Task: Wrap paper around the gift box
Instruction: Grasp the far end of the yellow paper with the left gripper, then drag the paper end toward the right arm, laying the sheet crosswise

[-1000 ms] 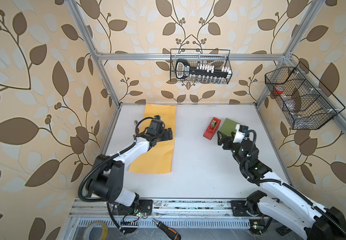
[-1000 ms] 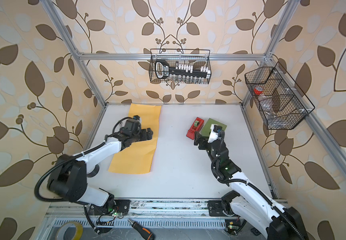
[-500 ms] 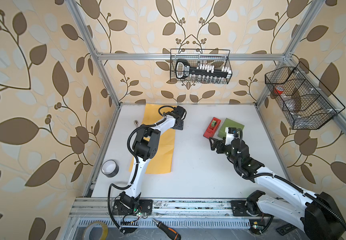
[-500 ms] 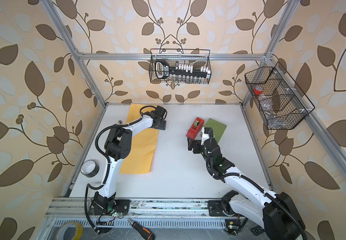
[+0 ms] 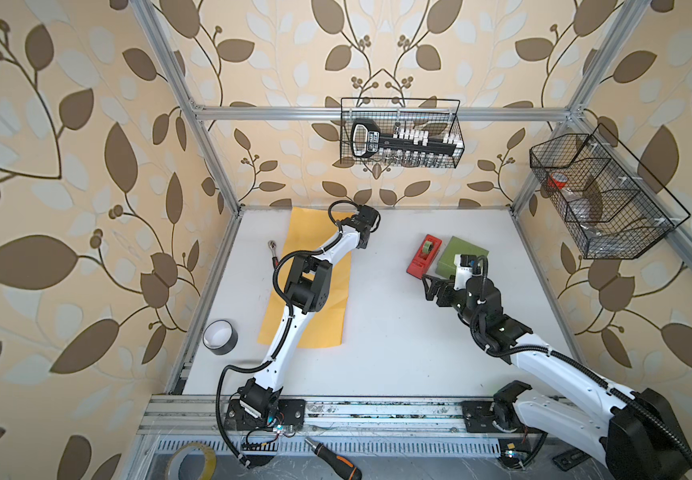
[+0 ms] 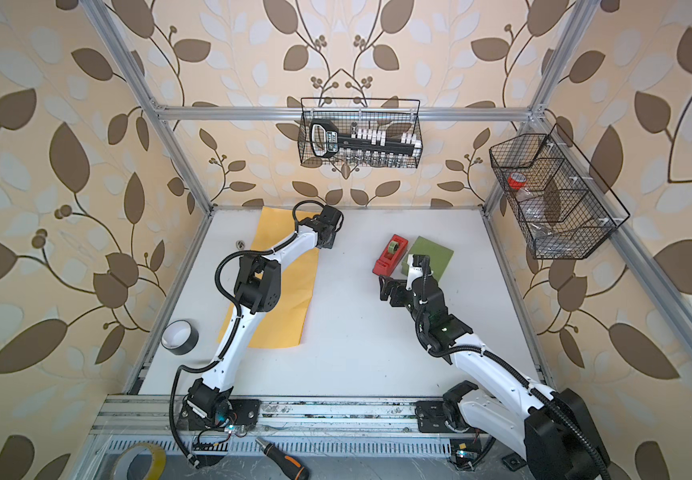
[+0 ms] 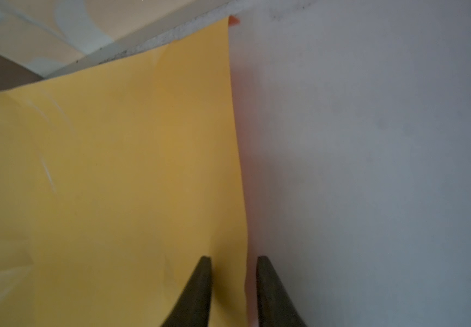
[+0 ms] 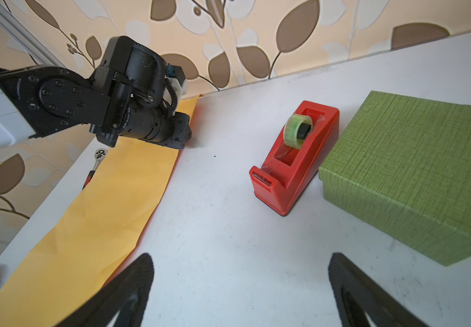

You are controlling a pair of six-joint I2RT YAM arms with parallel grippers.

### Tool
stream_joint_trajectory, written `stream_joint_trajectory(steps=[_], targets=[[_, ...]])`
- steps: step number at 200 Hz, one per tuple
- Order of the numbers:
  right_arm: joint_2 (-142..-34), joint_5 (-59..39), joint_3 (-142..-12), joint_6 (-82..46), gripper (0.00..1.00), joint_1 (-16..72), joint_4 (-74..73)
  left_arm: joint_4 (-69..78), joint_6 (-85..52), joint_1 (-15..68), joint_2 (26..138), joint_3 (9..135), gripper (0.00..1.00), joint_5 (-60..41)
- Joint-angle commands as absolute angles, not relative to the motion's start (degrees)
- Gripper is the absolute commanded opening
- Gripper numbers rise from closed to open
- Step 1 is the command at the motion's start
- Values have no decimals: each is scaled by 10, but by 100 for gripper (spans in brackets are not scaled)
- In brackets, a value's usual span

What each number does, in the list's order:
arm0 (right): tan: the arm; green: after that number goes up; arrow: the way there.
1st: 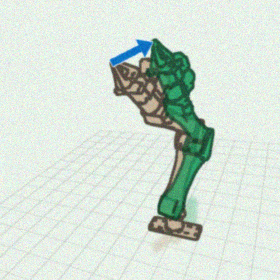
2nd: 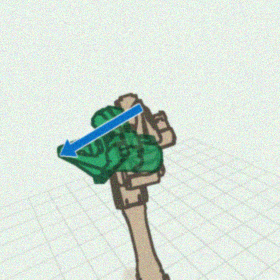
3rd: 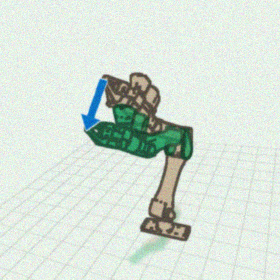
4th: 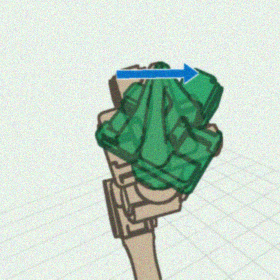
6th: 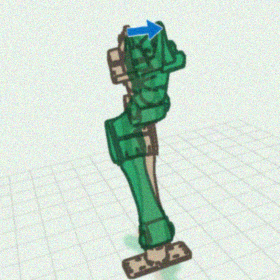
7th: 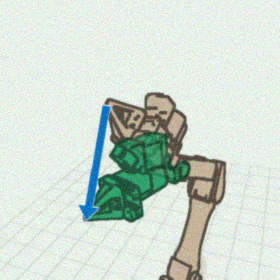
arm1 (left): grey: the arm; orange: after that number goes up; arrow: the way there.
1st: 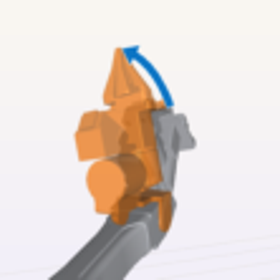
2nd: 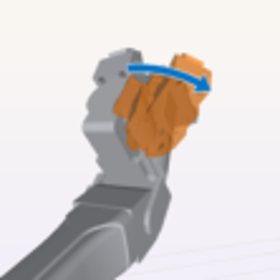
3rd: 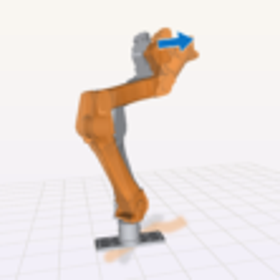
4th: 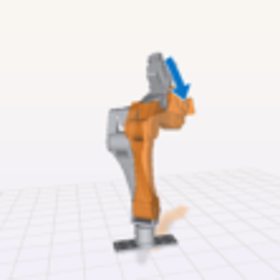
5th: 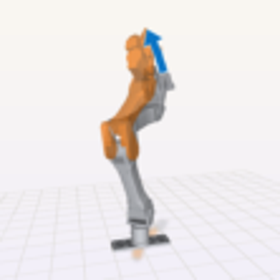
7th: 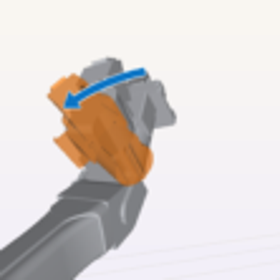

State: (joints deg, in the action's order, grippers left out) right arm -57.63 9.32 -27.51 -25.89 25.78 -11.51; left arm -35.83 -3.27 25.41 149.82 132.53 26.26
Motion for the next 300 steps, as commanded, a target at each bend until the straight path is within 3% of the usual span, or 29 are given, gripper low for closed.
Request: stream_joint_trajectory(steps=[1, 22, 43, 96, 153, 182, 216, 268, 300], targets=[[-557, 88, -263, -254, 98, 254, -96, -365, -8, 250, 1492, 1353, 16, 285], [-553, 77, -262, -246, 98, 243, -90, -364, 1, 255, 1456, 1326, 0, 265], [-555, 29, -277, -241, 99, 199, -60, -350, 0, 269, 1376, 1236, 0, 244], [-535, -81, -337, -260, 98, 53, 26, -162, 11, 357, 1093, 831, 0, 205], [-533, -70, -397, -295, 97, 3, 75, -105, 91, 519, 925, 618, 0, 187], [-548, -84, -415, -301, 97, -23, 86, -94, 193, 593, 849, 549, 0, 84], [-568, -96, -432, -298, 97, -54, 96, -86, 287, 654, 849, 524, 0, 14], [-605, -112, -471, -285, 97, -58, 121, -192, 355, 686, 978, 686, 0, -15], [-600, -119, -469, -282, 96, -58, 125, -199, 376, 694, 998, 678, 0, -43]])
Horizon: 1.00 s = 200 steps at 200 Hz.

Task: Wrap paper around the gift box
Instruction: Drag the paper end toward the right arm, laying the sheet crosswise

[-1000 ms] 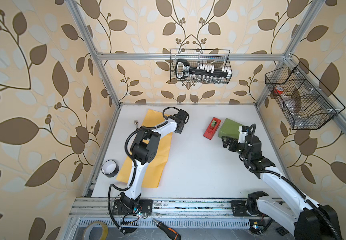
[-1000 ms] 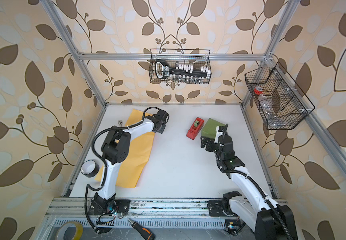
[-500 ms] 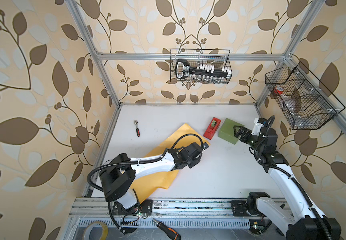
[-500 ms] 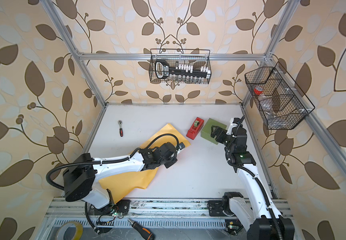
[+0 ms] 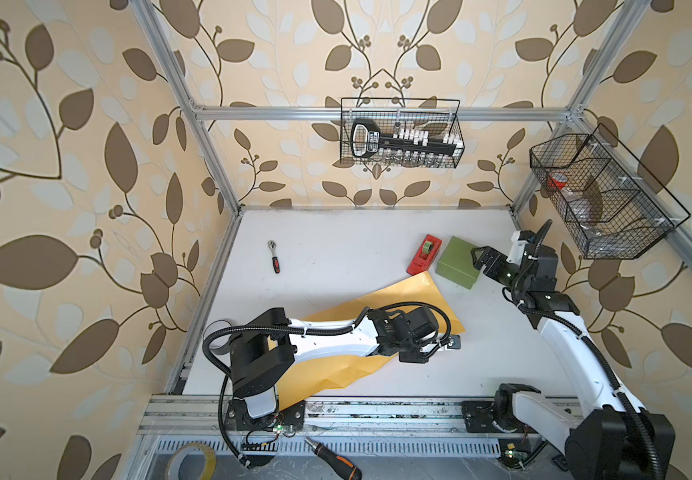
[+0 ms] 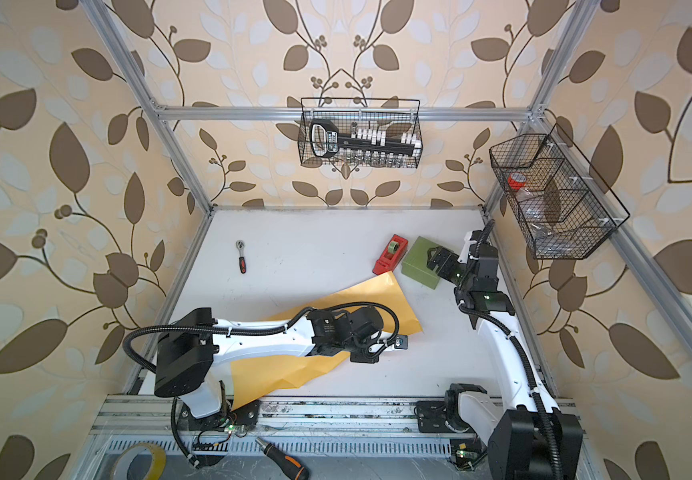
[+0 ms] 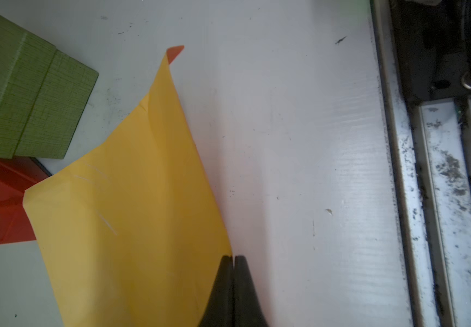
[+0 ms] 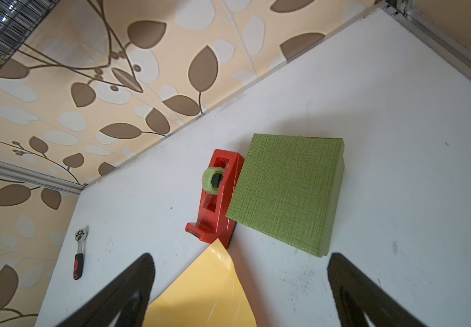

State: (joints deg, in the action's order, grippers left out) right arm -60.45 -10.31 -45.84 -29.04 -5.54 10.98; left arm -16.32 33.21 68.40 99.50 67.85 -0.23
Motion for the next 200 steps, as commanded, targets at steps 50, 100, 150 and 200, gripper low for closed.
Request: stream_joint_trajectory(steps=[50, 100, 150, 200], targets=[[-625, -147, -445, -295, 95, -48, 103, -178, 453, 709, 1036, 695, 0, -83], [-642, -154, -459, -280, 95, -47, 119, -185, 502, 732, 1106, 765, 0, -70], [-653, -156, -448, -279, 95, -47, 113, -108, 520, 689, 1074, 687, 0, -59], [-672, -147, -440, -282, 94, -29, 104, -81, 455, 687, 1086, 696, 20, -75]])
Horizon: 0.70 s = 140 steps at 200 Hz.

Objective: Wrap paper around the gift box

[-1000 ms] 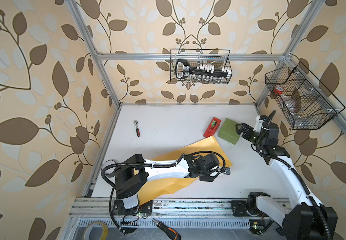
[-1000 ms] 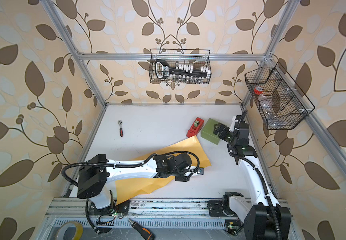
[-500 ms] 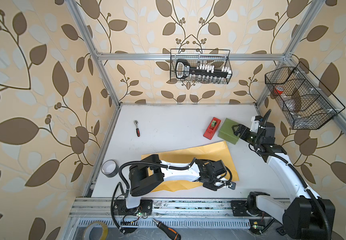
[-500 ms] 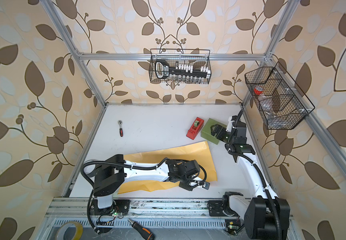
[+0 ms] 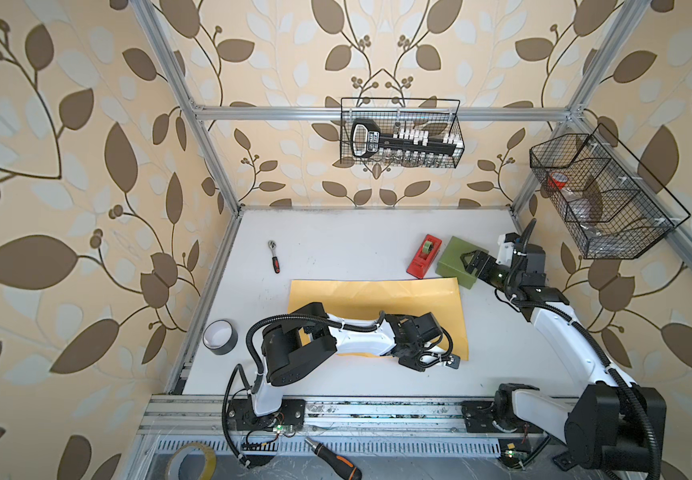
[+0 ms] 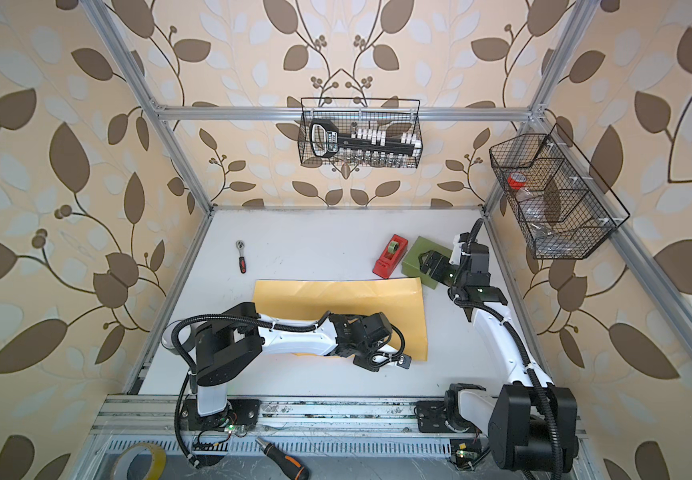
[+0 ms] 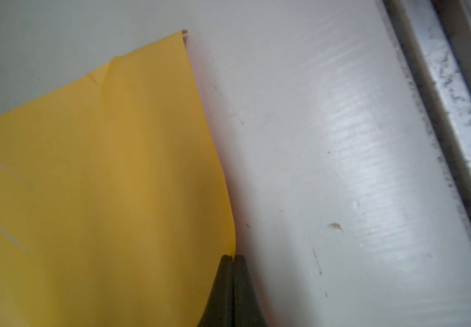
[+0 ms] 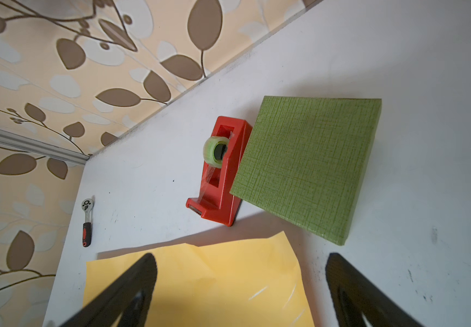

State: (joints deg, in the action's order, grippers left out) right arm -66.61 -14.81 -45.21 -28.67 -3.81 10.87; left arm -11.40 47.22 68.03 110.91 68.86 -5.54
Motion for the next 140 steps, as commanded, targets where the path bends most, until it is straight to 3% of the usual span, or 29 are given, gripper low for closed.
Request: stream_joint_trajectory(steps=[1, 20, 42, 79, 104, 140], targets=[[-672, -147, -440, -282, 94, -28, 103, -80, 453, 687, 1085, 696, 21, -76], [-674, -135, -430, -281, 95, -27, 98, -69, 421, 686, 1069, 694, 39, -101], [-681, -112, -427, -284, 97, -31, 92, -54, 379, 680, 1043, 687, 48, -129], [-725, -81, -436, -308, 98, -68, 46, 7, 235, 632, 980, 657, 53, -190], [-792, -56, -471, -304, 98, -69, 39, 41, 74, 584, 950, 651, 55, -172], [-892, -34, -523, -285, 97, -72, 44, -21, -98, 512, 951, 694, 55, -141]])
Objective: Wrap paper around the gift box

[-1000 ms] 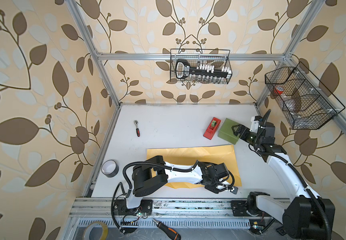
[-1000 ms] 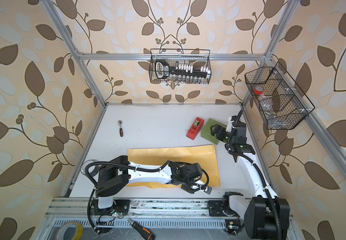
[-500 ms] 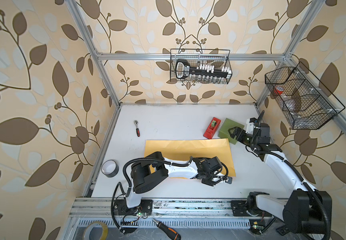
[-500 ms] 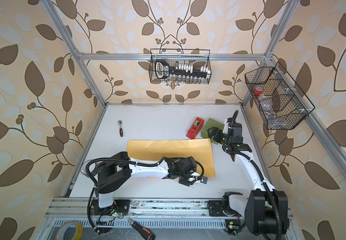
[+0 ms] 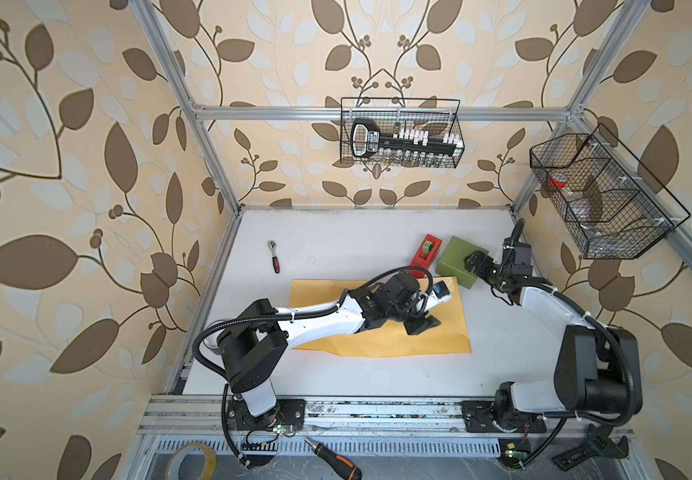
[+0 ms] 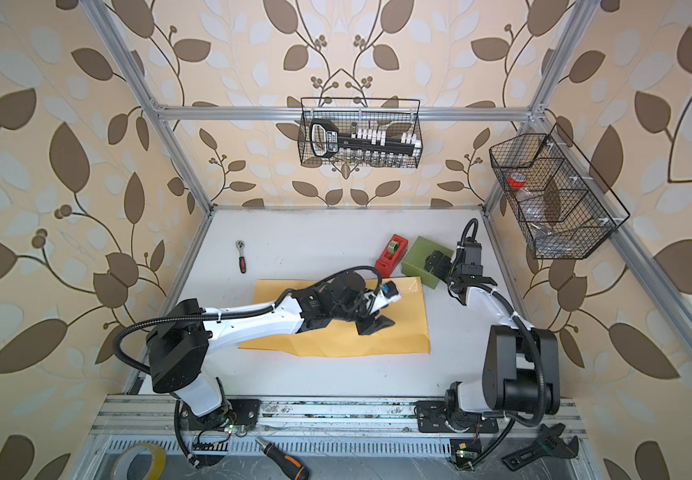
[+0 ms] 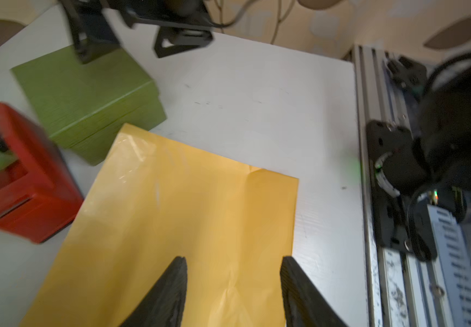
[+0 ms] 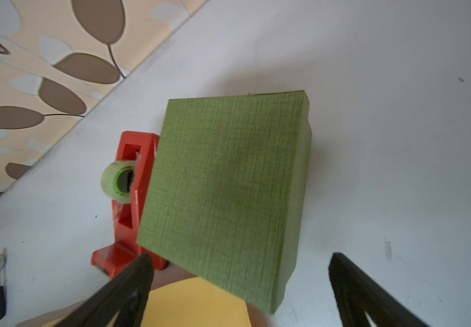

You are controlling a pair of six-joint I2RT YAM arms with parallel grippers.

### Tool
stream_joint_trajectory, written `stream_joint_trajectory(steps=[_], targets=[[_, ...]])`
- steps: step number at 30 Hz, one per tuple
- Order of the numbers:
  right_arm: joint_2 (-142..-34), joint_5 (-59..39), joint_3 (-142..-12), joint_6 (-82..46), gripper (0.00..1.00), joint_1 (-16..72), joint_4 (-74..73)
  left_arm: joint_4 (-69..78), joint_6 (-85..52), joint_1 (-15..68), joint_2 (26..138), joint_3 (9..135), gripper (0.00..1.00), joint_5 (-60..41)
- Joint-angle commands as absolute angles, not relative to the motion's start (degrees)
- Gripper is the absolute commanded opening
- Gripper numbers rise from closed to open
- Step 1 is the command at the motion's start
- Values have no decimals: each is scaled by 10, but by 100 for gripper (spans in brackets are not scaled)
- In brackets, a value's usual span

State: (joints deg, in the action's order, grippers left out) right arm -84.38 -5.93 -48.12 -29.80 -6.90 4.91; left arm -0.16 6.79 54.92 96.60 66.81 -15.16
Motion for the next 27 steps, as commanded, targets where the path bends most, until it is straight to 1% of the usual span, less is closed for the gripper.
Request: stream_joint_trajectory(steps=[1, 4, 8, 11, 13, 17, 20, 23, 26, 27], targets=[[-894, -35, -525, -285, 97, -72, 44, -21, -100, 511, 951, 693, 55, -141], [-926, -52, -536, -278, 96, -73, 49, -16, -132, 488, 948, 682, 55, -124], [-932, -80, -516, -281, 89, -100, 49, -30, -168, 472, 957, 689, 65, -120], [-907, -89, -480, -296, 83, -135, 35, -43, -188, 471, 965, 700, 69, -107], [-880, -92, -451, -311, 79, -156, 20, -65, -205, 472, 975, 706, 70, -86], [-815, -111, -420, -321, 79, -162, 2, -100, -244, 468, 987, 678, 70, -50], [-757, -110, -403, -315, 82, -128, 11, -83, -280, 440, 951, 603, 70, -48], [-707, -102, -381, -301, 82, -51, 28, -88, -295, 408, 886, 526, 69, -47], [-688, -114, -360, -309, 82, 23, 33, -111, -302, 394, 836, 480, 69, -42], [-685, -119, -353, -313, 82, 47, 33, -132, -310, 388, 802, 457, 69, -33]])
